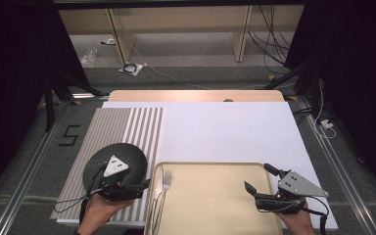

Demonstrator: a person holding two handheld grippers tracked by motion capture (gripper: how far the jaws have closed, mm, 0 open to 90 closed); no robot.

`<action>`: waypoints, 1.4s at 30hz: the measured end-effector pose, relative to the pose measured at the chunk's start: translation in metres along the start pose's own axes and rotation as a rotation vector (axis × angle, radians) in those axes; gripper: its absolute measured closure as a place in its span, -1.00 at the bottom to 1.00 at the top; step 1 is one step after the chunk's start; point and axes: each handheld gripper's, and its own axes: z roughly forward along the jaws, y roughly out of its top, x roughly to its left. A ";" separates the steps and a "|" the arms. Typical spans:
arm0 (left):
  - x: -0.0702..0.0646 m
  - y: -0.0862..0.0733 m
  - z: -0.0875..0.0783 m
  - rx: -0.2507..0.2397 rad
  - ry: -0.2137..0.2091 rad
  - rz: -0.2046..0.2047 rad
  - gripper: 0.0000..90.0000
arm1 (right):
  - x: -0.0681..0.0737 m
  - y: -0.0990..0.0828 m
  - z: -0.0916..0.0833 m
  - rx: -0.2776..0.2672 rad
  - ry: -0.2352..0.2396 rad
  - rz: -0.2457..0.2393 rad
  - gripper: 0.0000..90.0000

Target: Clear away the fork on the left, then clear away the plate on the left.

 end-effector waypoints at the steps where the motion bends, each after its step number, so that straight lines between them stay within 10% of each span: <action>1: 0.002 -0.001 -0.001 -0.003 0.006 -0.008 -0.61 | 0.000 0.000 0.000 0.004 0.000 -0.001 -0.65; 27: 0.052 -0.030 -0.029 -0.043 0.205 -0.301 -0.63 | 0.000 0.000 0.000 0.001 0.003 -0.003 -0.65; 42: 0.069 -0.042 -0.041 -0.078 0.246 -0.432 -0.65 | 0.002 0.002 -0.001 -0.003 -0.001 -0.014 -0.65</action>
